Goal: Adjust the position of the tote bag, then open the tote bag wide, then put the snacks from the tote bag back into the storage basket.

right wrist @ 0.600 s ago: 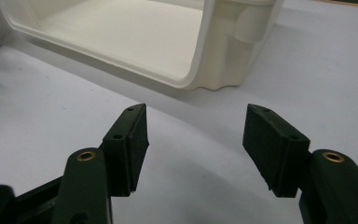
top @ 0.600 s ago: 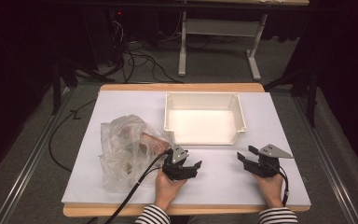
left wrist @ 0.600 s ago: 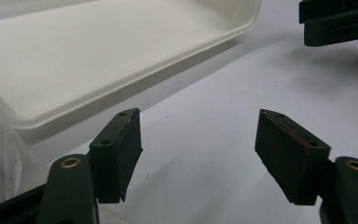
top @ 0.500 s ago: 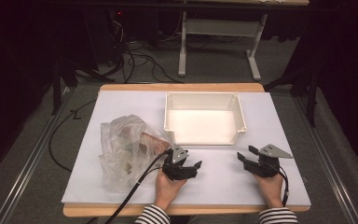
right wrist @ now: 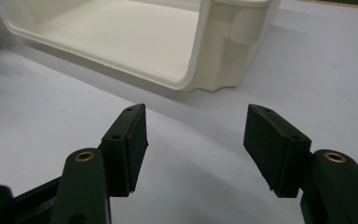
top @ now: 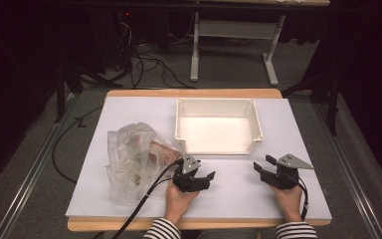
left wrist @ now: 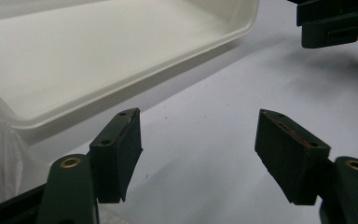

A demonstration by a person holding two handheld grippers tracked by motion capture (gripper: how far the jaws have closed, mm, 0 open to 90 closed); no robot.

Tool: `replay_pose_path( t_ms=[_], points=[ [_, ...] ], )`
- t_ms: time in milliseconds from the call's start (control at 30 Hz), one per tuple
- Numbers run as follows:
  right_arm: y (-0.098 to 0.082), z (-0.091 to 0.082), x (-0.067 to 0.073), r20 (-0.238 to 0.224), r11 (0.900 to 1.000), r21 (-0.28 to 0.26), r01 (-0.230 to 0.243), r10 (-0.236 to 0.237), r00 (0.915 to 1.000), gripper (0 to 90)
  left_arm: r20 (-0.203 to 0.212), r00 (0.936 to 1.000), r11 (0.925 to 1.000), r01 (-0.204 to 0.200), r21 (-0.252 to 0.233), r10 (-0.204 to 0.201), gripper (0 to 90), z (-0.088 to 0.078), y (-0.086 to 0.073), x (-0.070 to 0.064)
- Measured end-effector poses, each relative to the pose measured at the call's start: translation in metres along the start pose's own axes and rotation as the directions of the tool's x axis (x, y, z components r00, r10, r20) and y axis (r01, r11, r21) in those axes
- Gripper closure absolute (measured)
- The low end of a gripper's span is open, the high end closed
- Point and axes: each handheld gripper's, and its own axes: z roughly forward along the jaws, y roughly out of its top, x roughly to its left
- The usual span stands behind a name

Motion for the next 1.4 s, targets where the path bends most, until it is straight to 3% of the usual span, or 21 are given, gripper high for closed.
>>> replay_pose_path(
  t_ms=[500, 667, 767, 1033, 1100, 1200, 1267, 1400],
  points=[
    [0.000, 0.001, -0.001, -0.007, 1.000, 0.009, 0.003, -0.003, 1.0000, 39.5, -0.015, 0.9999, 0.9999, -0.008, 0.008, 0.008, 32.4, 0.001, 0.000, -0.001],
    [0.000, 0.000, -0.001, -0.002, 1.000, -0.002, -0.002, 0.002, 1.0000, 39.3, -0.030, 0.9992, 0.9990, -0.027, 0.036, 0.028, 33.7, 0.003, 0.002, -0.003],
    [0.000, 0.001, -0.002, -0.008, 1.000, 0.003, -0.002, 0.002, 1.0000, 39.0, -0.018, 0.9996, 0.9982, -0.020, 0.057, 0.021, 33.7, 0.005, 0.002, -0.002],
    [0.000, 0.001, -0.002, -0.006, 1.000, 0.003, -0.005, 0.005, 1.0000, 38.6, -0.043, 0.9991, 0.9998, -0.002, 0.020, 0.003, 35.7, 0.001, 0.001, -0.003],
    [0.000, 0.001, -0.002, -0.008, 1.000, 0.003, -0.003, 0.003, 1.0000, 38.0, -0.039, 0.9992, 0.9994, 0.010, 0.034, -0.009, 35.3, 0.000, 0.001, -0.002],
    [0.000, -0.001, -0.001, -0.004, 1.000, -0.010, -0.001, 0.001, 1.0000, 38.0, -0.045, 0.9989, 0.9987, -0.007, 0.050, 0.009, 35.2, -0.001, 0.000, -0.003],
    [0.000, -0.001, -0.001, -0.007, 1.000, -0.014, -0.002, 0.002, 1.0000, 38.0, -0.057, 0.9974, 0.9968, -0.039, 0.070, 0.043, 35.1, -0.005, 0.000, -0.005],
    [0.000, -0.001, -0.001, -0.008, 1.000, -0.013, -0.001, 0.000, 1.0000, 37.8, -0.055, 0.9971, 0.9972, -0.050, 0.056, 0.053, 34.2, -0.016, 0.004, -0.008]
  ],
)
